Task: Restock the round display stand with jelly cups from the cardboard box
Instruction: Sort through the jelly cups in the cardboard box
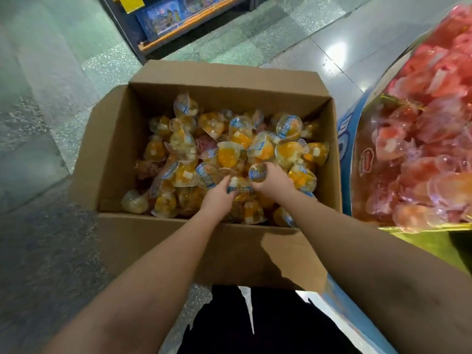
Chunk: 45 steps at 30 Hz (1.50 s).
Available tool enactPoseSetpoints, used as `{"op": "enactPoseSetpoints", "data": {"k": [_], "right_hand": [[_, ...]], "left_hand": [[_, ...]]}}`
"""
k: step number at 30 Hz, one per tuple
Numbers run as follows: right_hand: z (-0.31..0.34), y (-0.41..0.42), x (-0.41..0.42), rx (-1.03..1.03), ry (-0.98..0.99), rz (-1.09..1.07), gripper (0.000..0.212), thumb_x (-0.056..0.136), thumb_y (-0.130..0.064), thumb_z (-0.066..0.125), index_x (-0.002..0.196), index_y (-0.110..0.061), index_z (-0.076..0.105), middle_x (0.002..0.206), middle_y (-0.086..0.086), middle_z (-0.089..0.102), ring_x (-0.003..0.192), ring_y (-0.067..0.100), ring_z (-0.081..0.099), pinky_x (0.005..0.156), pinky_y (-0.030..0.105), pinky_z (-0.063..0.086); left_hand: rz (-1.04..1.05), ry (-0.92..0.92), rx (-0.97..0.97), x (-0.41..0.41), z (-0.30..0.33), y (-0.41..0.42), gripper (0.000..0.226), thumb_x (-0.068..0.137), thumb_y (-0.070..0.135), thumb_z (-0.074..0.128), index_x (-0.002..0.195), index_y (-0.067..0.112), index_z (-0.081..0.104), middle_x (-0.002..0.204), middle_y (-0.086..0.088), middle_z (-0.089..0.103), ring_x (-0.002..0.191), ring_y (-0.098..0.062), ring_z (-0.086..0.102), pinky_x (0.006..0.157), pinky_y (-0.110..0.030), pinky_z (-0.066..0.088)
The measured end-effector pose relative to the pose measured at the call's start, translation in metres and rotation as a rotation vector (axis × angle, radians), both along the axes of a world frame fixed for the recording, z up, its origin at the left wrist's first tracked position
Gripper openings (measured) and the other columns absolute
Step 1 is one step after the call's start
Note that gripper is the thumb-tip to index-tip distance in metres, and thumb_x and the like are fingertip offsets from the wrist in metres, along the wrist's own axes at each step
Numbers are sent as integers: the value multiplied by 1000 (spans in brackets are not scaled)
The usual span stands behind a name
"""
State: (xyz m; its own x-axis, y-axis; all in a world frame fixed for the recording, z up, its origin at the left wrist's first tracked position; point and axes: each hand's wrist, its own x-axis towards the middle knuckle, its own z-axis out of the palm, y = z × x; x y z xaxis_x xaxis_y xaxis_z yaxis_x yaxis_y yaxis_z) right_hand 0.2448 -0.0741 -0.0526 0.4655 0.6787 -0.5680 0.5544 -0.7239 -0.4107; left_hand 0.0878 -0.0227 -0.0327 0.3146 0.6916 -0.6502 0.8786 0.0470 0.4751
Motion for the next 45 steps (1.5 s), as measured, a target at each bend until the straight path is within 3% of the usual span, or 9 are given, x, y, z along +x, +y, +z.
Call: {"op": "enactPoseSetpoints", "data": {"k": [4,8,12,16,20,25,31,40,45], "right_hand": [[16,-2,-8,37,-53,-31,85,84,-51,70,152,-19,32,147,8,45,134,27,45,109,42,43],[59,-23,-14,150,-18,-127,86,84,-49,71,154,-19,29,152,6,40,138,25,40,110,40,40],[115,-66,-21,278,16,-247,88,84,-47,72,155,-21,26,154,4,38,139,22,41,111,39,41],[160,-133,-27,383,13,-364,83,83,-39,74,152,-22,31,143,2,47,124,15,50,104,33,45],[178,-214,-34,403,-126,-448,80,81,-37,77,148,-16,39,139,6,52,122,15,49,104,32,41],[186,-321,-44,355,-203,-644,82,80,-31,79,149,-15,39,144,10,49,130,26,46,109,40,39],[187,-468,-65,361,-259,-883,78,81,-27,77,149,-16,40,146,7,47,132,22,44,108,32,35],[181,-717,-91,358,-301,-1123,74,80,-27,77,146,-18,44,144,4,50,131,21,46,98,15,28],[192,-824,-97,314,-338,-1188,72,80,-29,76,144,-15,47,143,6,52,132,25,45,107,29,33]], "left_hand": [[8,-85,-19,-6,10,4,53,102,31,52,152,31,36,146,-6,50,127,-25,51,98,-34,45],[117,-246,-84,-19,44,2,51,99,33,56,148,34,41,136,-3,55,101,-15,60,83,-31,56],[166,-361,-182,-36,90,-6,54,98,41,57,149,38,38,129,-1,57,103,-18,64,88,-40,58],[114,-399,-267,-35,130,-35,59,97,45,56,151,34,34,115,-7,64,89,-15,62,70,-29,49],[63,-481,-403,-13,156,-83,48,95,41,60,140,34,46,104,-6,66,90,-19,63,82,-35,52],[-139,-513,-448,28,162,-163,5,96,33,62,100,30,62,83,-1,68,68,-14,57,72,-35,42],[-434,-471,-546,72,159,-296,21,98,33,59,115,23,67,86,5,72,60,-7,54,56,-20,38],[-606,-424,-604,104,154,-551,7,97,27,59,97,23,65,78,0,68,55,-11,49,49,-22,31],[-683,-414,-667,118,161,-659,13,99,26,56,109,18,60,81,0,65,50,-10,46,42,-18,27]]}}
